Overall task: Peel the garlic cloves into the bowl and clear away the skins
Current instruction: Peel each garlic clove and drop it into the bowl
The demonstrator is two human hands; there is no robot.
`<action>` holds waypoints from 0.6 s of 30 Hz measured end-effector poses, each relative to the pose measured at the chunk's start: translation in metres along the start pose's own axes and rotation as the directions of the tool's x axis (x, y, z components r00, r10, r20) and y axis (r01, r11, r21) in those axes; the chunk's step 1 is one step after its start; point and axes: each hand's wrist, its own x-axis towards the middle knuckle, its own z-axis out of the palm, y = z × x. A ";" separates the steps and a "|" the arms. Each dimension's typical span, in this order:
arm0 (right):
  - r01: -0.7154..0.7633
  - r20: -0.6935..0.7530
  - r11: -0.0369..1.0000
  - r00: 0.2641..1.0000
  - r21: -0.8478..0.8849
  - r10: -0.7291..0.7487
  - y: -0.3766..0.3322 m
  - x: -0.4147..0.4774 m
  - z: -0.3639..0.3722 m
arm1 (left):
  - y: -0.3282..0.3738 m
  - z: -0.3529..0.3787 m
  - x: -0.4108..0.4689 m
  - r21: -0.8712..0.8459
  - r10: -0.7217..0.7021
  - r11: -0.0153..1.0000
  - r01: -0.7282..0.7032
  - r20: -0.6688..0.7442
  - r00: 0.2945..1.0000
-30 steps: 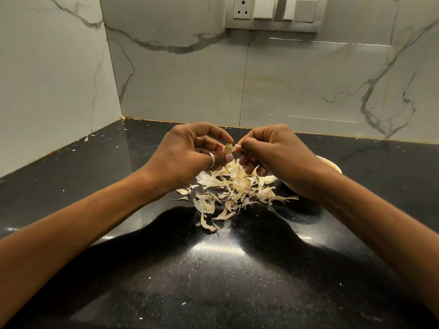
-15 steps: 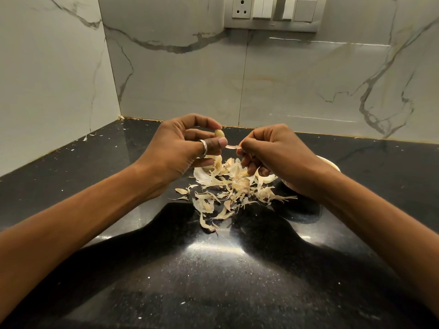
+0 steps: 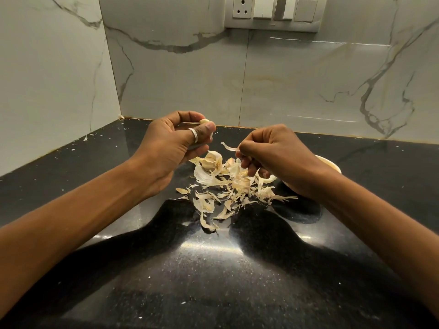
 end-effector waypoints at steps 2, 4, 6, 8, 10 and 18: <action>0.007 -0.009 0.999 1.000 -0.031 -0.007 0.001 0.000 -0.001 | 0.000 0.001 -0.001 0.008 0.000 1.000 0.000 0.016 1.000; 0.009 -0.015 0.998 1.000 -0.057 -0.010 0.001 0.000 -0.001 | 0.000 0.002 -0.003 0.013 0.003 1.000 -0.003 0.027 1.000; 0.010 -0.017 0.998 1.000 -0.065 -0.011 0.001 0.001 -0.001 | 0.001 0.004 -0.004 0.015 0.003 1.000 -0.004 0.036 0.999; 0.013 -0.017 0.998 1.000 -0.069 -0.014 0.002 0.001 -0.001 | 0.001 0.005 -0.005 0.009 0.003 1.000 -0.004 0.050 0.999; 0.014 -0.019 0.997 1.000 -0.072 -0.016 0.002 0.001 0.000 | 0.001 0.005 -0.005 0.004 0.002 1.000 -0.002 0.066 0.998; 0.088 -0.046 0.994 0.995 -0.065 -0.091 0.003 0.000 0.000 | -0.002 0.003 -0.003 0.090 0.016 0.995 -0.030 0.149 0.989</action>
